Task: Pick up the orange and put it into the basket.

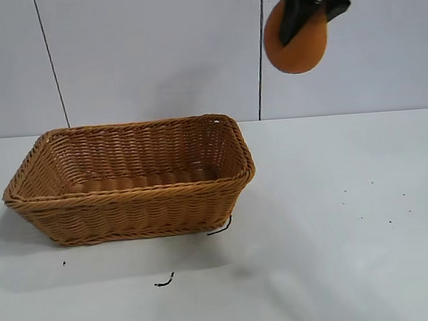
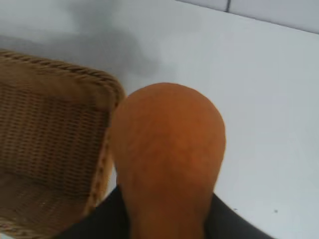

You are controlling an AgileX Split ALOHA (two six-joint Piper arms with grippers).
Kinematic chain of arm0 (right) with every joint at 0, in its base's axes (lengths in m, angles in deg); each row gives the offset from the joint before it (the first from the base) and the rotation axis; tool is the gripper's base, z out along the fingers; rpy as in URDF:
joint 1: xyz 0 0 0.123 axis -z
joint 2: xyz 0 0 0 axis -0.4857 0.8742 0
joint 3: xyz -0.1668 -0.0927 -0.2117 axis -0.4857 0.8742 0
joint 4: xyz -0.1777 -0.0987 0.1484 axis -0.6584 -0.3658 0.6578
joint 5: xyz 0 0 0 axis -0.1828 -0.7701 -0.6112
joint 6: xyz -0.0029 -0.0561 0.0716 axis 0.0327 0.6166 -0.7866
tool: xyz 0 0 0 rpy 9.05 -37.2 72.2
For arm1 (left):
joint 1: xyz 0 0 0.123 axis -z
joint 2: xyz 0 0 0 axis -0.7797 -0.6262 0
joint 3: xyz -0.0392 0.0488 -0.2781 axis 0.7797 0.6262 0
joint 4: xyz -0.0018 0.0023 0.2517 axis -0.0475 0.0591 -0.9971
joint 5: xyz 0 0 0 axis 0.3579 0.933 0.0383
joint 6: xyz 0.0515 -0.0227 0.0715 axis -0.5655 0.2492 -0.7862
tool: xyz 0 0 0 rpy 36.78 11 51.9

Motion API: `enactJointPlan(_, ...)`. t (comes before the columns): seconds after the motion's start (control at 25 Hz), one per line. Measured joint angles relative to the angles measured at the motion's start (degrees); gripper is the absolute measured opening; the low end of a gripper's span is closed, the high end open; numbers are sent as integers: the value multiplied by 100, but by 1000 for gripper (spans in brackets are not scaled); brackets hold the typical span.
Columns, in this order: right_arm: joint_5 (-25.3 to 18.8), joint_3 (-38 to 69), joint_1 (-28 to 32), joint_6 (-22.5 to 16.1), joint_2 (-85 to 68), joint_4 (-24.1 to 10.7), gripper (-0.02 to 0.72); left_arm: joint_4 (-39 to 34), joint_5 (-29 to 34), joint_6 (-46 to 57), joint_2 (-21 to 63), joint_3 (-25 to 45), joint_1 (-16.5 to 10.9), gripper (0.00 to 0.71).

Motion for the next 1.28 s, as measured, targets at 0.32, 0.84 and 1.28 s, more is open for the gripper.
enactJointPlan(0.32, 415, -543, -663, -41, 1135, 33, 157, 0, 0, 0, 0, 0, 0, 639)
enactJointPlan(0.84, -107, -1250, -697, -72, 1520, 8, 636, 0, 0, 0, 0, 0, 0, 639)
enactJointPlan(1.28, -1399, -2563, -68, -429, 1496, -964, 655, 0, 0, 0, 0, 0, 0, 639)
